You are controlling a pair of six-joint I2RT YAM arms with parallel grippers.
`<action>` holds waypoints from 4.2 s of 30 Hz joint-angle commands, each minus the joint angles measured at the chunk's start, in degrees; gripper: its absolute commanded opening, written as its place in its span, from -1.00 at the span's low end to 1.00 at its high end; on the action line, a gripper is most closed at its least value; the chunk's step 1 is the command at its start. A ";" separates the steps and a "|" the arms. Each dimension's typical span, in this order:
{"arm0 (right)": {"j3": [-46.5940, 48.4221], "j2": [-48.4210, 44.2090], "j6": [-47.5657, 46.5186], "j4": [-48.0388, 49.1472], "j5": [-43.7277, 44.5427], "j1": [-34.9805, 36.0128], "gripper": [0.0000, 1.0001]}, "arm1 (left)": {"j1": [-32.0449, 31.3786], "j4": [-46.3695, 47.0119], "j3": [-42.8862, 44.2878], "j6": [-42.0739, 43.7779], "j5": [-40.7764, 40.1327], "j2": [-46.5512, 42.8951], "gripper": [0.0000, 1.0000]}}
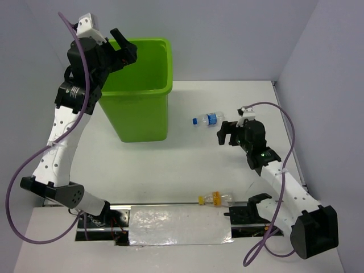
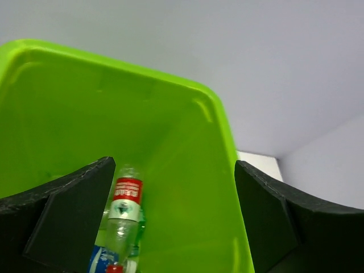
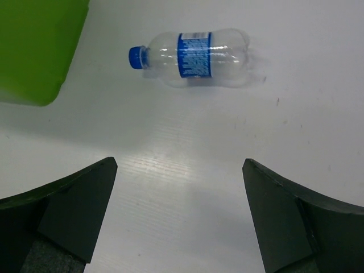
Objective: Put the plastic bottles in the bin
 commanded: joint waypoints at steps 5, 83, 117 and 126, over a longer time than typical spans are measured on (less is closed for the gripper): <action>10.44 7.60 -26.56 2.31 -17.38 0.35 1.00 | -1.85 -5.11 6.07 6.72 12.68 -0.35 0.99; 63.43 27.37 -20.34 -1.31 -10.80 15.71 -0.25 | -27.35 5.26 -81.91 -10.95 -7.45 -50.90 0.99; 78.41 37.85 -14.02 -9.57 -2.45 23.04 1.00 | -27.43 12.55 -81.83 -6.64 3.36 -42.55 0.99; 45.28 17.82 -2.86 3.61 -3.68 11.18 1.00 | -28.92 12.82 -80.25 -4.18 4.86 -43.25 0.99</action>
